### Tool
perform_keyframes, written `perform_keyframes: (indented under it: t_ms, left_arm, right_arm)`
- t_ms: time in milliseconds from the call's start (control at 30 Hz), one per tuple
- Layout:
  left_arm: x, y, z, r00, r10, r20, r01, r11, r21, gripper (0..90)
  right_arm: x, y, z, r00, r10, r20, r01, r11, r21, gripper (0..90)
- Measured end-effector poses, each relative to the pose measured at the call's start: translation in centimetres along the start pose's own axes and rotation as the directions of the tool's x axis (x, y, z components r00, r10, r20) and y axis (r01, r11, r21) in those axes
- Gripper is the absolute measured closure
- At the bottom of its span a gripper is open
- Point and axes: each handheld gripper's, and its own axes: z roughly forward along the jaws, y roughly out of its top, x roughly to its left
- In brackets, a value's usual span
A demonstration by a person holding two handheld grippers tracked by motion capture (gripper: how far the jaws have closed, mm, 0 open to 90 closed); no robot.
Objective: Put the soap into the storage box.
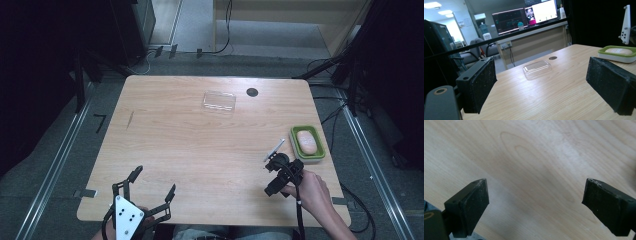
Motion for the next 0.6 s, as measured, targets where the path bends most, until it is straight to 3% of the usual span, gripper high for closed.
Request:
perform_keyframes:
  t_ms: [600]
  left_arm:
    - [0.1, -0.1, 0.0, 0.9999, -0.011, -0.008, 0.011, 0.9999, -0.008, 9.9]
  right_arm:
    - [1.6, -0.5, 1.9, 0.9978, -0.054, -0.038, 0.055, 0.998, 0.031, 6.2]
